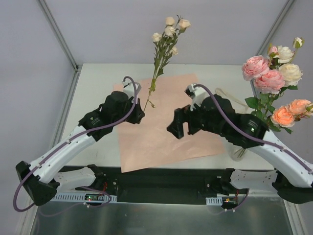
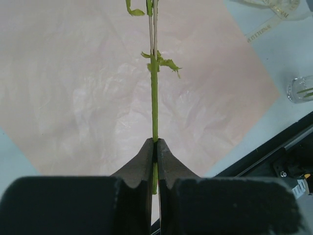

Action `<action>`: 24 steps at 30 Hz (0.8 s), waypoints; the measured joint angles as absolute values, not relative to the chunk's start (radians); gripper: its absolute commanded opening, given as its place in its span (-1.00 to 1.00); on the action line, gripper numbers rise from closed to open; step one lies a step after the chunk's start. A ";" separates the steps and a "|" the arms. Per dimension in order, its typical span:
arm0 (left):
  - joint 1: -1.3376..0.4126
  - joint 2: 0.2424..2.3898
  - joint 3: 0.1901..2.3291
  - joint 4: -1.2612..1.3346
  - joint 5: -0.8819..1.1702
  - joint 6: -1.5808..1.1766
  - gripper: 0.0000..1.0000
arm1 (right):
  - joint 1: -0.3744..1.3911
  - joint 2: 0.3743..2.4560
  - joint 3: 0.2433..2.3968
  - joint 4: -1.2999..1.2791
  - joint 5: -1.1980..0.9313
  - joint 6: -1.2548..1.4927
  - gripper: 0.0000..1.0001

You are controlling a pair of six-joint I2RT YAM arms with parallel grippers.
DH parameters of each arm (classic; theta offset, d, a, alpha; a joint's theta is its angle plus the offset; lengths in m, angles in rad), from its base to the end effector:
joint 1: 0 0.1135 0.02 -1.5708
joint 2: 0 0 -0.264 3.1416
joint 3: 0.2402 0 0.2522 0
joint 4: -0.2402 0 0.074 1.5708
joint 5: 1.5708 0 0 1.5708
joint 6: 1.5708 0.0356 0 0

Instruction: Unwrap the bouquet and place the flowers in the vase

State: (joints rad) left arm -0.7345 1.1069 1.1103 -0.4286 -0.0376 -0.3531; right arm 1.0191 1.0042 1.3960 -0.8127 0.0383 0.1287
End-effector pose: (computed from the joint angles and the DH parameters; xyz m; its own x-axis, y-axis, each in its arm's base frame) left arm 0.1838 -0.1642 0.3652 -0.5101 -0.0050 -0.8601 0.4987 0.8130 -0.3005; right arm 0.0964 0.1541 0.4405 -0.3193 -0.2740 -0.9072 -0.7983 0.5936 0.1016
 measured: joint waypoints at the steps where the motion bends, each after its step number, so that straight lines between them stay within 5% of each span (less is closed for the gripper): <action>1: -0.735 1.070 1.095 -0.427 -0.038 -0.351 -1.00 | 1.040 1.066 1.448 -0.801 0.095 0.154 0.82; 9: -0.735 0.849 1.006 -0.411 -0.029 -0.296 -1.00 | 1.058 1.335 1.765 -0.737 0.344 0.286 0.68; 24: -0.735 0.645 0.908 -0.385 0.151 -0.181 -1.00 | 1.062 1.437 1.836 -0.592 0.443 0.355 -0.06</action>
State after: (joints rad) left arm -0.7345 0.6445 0.9085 -0.3851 0.1513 -0.1810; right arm 1.0618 1.4368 1.8362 -0.5919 0.4431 0.3550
